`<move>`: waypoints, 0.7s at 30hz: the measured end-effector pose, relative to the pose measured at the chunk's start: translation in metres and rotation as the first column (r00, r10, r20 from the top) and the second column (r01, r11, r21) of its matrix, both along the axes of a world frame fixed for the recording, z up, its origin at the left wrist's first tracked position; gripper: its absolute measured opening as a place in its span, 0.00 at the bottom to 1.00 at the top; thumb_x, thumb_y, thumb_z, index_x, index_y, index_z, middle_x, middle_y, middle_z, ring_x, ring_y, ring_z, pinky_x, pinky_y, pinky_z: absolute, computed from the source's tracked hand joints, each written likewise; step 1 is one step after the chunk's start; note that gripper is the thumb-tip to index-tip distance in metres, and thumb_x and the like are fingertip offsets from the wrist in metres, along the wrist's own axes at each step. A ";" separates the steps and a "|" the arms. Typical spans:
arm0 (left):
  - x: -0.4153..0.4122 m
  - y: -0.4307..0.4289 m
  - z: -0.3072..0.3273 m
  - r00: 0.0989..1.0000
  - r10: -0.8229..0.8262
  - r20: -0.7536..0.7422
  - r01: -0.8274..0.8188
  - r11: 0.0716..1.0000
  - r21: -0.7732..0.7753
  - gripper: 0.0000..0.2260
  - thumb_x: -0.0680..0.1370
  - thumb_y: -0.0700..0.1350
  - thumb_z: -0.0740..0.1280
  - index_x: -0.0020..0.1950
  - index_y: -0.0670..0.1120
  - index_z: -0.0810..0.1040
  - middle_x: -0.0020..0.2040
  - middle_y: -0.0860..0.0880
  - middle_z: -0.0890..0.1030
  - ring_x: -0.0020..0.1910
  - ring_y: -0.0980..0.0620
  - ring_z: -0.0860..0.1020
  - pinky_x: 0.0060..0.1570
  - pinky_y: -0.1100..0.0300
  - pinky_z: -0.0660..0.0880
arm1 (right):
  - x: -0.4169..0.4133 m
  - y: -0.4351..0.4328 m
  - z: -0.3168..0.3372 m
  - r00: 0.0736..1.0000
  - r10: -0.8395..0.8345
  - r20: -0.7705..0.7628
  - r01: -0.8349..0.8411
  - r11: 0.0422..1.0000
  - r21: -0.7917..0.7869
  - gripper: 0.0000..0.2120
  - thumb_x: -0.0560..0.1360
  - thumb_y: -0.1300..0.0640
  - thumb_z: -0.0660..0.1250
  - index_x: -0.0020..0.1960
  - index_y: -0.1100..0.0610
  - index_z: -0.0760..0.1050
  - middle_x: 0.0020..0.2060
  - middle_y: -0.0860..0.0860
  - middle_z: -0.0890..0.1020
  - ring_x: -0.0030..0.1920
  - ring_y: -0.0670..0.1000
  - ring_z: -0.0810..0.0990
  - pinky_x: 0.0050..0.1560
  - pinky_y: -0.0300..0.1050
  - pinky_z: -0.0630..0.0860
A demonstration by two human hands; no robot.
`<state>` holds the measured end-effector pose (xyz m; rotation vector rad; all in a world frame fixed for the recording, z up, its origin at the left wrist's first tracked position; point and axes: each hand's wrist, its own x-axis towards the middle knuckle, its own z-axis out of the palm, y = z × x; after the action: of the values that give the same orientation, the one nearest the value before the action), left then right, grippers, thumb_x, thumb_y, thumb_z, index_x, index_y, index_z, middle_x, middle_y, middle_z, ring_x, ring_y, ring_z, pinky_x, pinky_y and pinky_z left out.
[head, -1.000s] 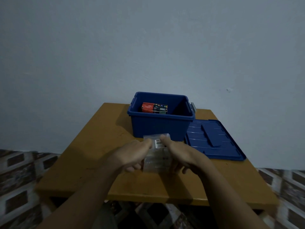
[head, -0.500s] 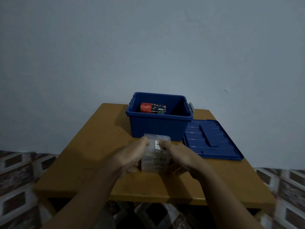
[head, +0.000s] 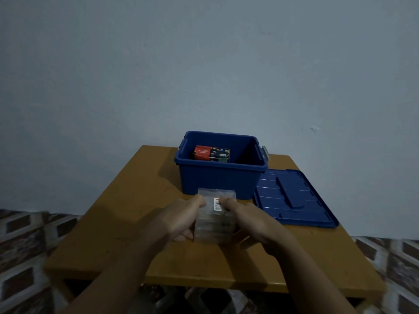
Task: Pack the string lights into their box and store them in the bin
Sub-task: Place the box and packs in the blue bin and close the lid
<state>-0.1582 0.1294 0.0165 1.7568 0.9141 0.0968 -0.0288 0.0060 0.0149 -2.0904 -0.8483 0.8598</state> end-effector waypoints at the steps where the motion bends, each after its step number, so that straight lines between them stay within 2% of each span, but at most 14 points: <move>1: 0.000 0.001 0.003 1.000 -0.002 0.011 0.002 1.000 0.009 0.17 0.81 0.59 0.56 0.53 0.50 0.78 0.50 0.44 0.85 0.50 0.46 0.84 0.57 0.51 0.77 | 0.001 0.001 0.004 1.000 0.003 0.014 -0.004 1.000 0.013 0.29 0.79 0.32 0.52 0.61 0.53 0.76 0.52 0.54 0.82 0.49 0.54 0.82 0.47 0.48 0.79; 4: 0.001 0.001 0.019 0.998 0.011 0.059 -0.014 0.998 0.059 0.22 0.79 0.60 0.57 0.54 0.45 0.81 0.50 0.42 0.85 0.52 0.41 0.82 0.60 0.45 0.76 | 0.002 0.002 0.019 0.997 0.007 0.079 -0.013 0.997 0.075 0.28 0.79 0.32 0.52 0.56 0.54 0.78 0.50 0.56 0.83 0.49 0.58 0.83 0.51 0.53 0.80; 6: 0.002 0.002 0.032 0.990 0.012 0.137 -0.028 0.993 0.113 0.23 0.77 0.62 0.57 0.53 0.44 0.80 0.47 0.42 0.83 0.56 0.36 0.81 0.60 0.40 0.75 | 0.002 0.005 0.037 0.993 0.011 0.119 -0.028 0.990 0.136 0.29 0.80 0.33 0.53 0.54 0.55 0.79 0.51 0.58 0.83 0.51 0.61 0.82 0.49 0.51 0.79; 10: 0.015 0.015 0.073 0.956 0.041 0.289 -0.110 0.967 0.228 0.20 0.76 0.61 0.58 0.49 0.47 0.78 0.45 0.41 0.80 0.51 0.36 0.81 0.50 0.42 0.77 | 0.015 0.024 0.083 0.988 -0.023 0.151 -0.016 0.968 0.251 0.25 0.80 0.36 0.56 0.50 0.55 0.81 0.47 0.55 0.85 0.46 0.55 0.83 0.42 0.45 0.74; 12: 0.030 0.028 0.089 0.952 0.039 0.305 -0.124 0.957 0.264 0.23 0.70 0.64 0.57 0.48 0.47 0.77 0.45 0.45 0.80 0.52 0.35 0.81 0.55 0.37 0.77 | 0.030 0.041 0.099 0.985 -0.074 0.159 0.028 0.961 0.274 0.23 0.79 0.36 0.58 0.48 0.53 0.81 0.45 0.55 0.86 0.48 0.57 0.84 0.42 0.46 0.73; 13: 0.042 0.037 0.094 0.953 0.041 0.302 -0.129 0.952 0.279 0.25 0.70 0.64 0.56 0.48 0.45 0.78 0.47 0.46 0.82 0.52 0.35 0.81 0.56 0.37 0.77 | 0.038 0.050 0.104 0.984 -0.087 0.155 0.042 0.961 0.274 0.22 0.78 0.36 0.58 0.49 0.52 0.81 0.44 0.55 0.86 0.49 0.57 0.85 0.43 0.47 0.73; 15: 0.066 0.058 0.099 0.958 0.051 0.281 -0.138 0.944 0.300 0.24 0.75 0.61 0.55 0.52 0.44 0.79 0.50 0.42 0.84 0.50 0.39 0.82 0.54 0.44 0.78 | 0.055 0.069 0.109 0.984 -0.082 0.157 0.043 0.971 0.237 0.24 0.78 0.35 0.56 0.53 0.52 0.80 0.46 0.55 0.86 0.48 0.57 0.85 0.45 0.48 0.73; 16: 0.078 0.068 0.099 0.965 0.042 0.259 -0.124 0.942 0.312 0.22 0.78 0.59 0.53 0.55 0.45 0.78 0.51 0.40 0.83 0.50 0.40 0.82 0.52 0.48 0.77 | 0.063 0.078 0.109 0.984 -0.071 0.161 0.036 0.977 0.209 0.25 0.78 0.35 0.55 0.55 0.52 0.80 0.47 0.56 0.86 0.48 0.58 0.86 0.47 0.49 0.72; 18: 0.096 0.084 0.096 0.985 0.020 0.170 -0.074 0.946 0.315 0.22 0.80 0.57 0.51 0.60 0.45 0.75 0.52 0.40 0.82 0.49 0.41 0.81 0.51 0.50 0.77 | 0.077 0.093 0.105 0.989 -0.044 0.142 0.027 0.992 0.124 0.25 0.79 0.36 0.54 0.58 0.53 0.77 0.48 0.58 0.86 0.48 0.59 0.85 0.50 0.52 0.72; 19: 0.103 0.091 0.093 0.994 0.014 0.108 -0.047 0.952 0.302 0.23 0.81 0.57 0.50 0.62 0.44 0.74 0.52 0.40 0.81 0.48 0.42 0.82 0.50 0.50 0.77 | 0.082 0.099 0.103 0.991 -0.032 0.127 0.023 0.997 0.076 0.24 0.79 0.36 0.54 0.57 0.53 0.77 0.48 0.58 0.85 0.47 0.58 0.85 0.50 0.52 0.72; 21: 0.113 0.102 0.087 1.000 0.001 -0.009 0.002 0.959 0.283 0.25 0.81 0.57 0.48 0.65 0.43 0.72 0.54 0.38 0.81 0.45 0.42 0.82 0.44 0.53 0.76 | 0.089 0.109 0.096 0.996 -0.019 0.088 0.017 1.000 0.013 0.21 0.80 0.39 0.54 0.52 0.55 0.76 0.44 0.57 0.84 0.43 0.56 0.82 0.43 0.48 0.72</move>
<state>-0.0453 0.2311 0.1033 2.0234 0.9424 0.2296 0.0601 0.1152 0.1111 -2.1356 -0.8773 0.7558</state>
